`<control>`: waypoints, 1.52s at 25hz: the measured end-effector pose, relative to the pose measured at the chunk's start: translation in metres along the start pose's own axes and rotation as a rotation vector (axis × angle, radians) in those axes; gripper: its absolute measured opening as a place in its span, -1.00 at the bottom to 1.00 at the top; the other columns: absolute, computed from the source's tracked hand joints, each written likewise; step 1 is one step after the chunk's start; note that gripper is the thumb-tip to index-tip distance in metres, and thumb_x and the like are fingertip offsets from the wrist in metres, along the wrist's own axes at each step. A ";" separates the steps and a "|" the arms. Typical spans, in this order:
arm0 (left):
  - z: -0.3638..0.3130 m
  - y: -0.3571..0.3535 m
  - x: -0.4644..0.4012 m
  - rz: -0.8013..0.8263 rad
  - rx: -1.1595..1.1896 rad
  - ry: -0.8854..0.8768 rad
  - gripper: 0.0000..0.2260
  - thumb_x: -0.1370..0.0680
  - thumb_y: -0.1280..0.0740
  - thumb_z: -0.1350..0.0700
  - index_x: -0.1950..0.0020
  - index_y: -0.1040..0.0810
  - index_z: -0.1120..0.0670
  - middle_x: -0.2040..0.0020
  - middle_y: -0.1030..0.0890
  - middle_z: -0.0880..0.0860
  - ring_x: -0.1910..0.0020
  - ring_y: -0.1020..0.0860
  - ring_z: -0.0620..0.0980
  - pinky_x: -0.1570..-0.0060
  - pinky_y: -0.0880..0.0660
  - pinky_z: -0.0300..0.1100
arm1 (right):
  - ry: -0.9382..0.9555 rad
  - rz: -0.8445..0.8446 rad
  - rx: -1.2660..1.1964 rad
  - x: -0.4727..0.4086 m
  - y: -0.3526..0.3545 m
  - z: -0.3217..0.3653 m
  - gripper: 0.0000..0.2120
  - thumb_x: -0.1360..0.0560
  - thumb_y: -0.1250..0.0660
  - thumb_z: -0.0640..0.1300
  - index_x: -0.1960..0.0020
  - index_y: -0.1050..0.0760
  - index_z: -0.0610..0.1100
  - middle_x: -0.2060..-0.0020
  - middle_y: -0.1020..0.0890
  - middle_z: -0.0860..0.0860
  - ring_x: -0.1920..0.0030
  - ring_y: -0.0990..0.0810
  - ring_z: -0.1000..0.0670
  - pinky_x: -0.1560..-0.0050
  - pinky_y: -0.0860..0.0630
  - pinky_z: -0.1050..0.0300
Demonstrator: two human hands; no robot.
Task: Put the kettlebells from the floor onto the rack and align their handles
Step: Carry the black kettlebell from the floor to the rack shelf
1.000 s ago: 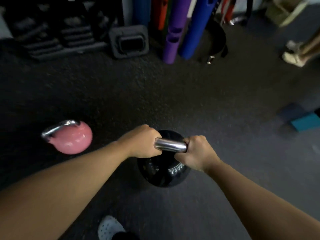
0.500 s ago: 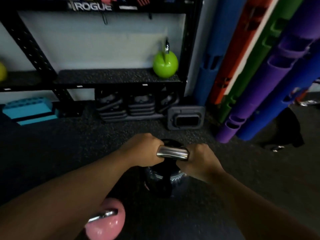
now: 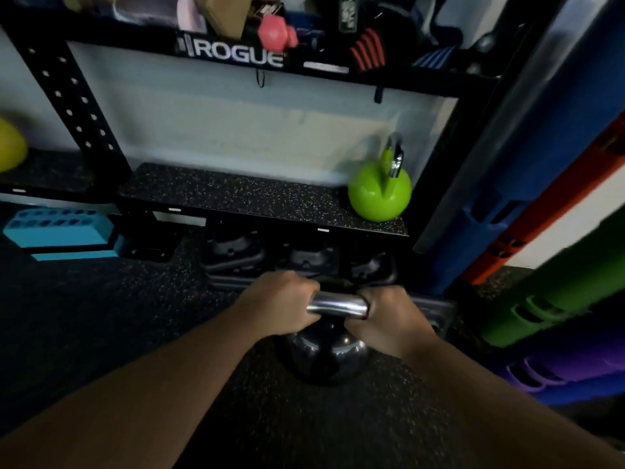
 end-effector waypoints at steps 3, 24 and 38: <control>0.046 0.006 -0.046 -0.052 -0.057 0.013 -0.85 -0.47 -0.35 -0.05 0.10 -0.59 0.01 0.23 -0.65 -0.03 0.27 -0.61 0.00 0.35 -0.36 -0.19 | 0.020 -0.007 0.008 -0.070 0.003 0.004 -0.86 -0.27 -0.36 0.00 0.24 -0.60 -0.04 0.39 -0.65 0.04 0.35 -0.63 0.06 0.33 -0.58 0.09; 0.301 0.031 -0.345 -0.216 0.015 0.224 -0.85 -0.47 -0.44 0.12 -0.01 -0.56 0.08 0.31 -0.48 -0.06 0.38 -0.50 -0.01 0.38 -0.48 -0.16 | 0.075 -0.200 0.039 -0.483 0.009 -0.002 -0.89 -0.39 -0.43 -0.20 0.14 -0.51 -0.15 0.32 -0.54 -0.02 0.25 -0.58 -0.14 0.29 -0.30 0.17; 0.310 0.018 -0.386 -0.212 0.327 0.306 -0.70 -0.47 -0.44 0.09 -0.14 -0.46 0.08 0.04 -0.58 0.06 0.14 -0.57 0.03 0.18 -0.53 -0.08 | -0.103 -0.100 0.100 -0.501 0.022 -0.014 -0.64 -0.43 -0.41 -0.10 -0.19 -0.43 -0.08 -0.06 -0.55 -0.13 -0.10 -0.51 -0.19 0.03 -0.45 0.06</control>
Point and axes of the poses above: each hand's wrist, its own x-axis away from the middle knuckle, its own y-axis out of the back of the hand, z = x × y, the point moved 1 cm from there along -x, towards the middle knuckle
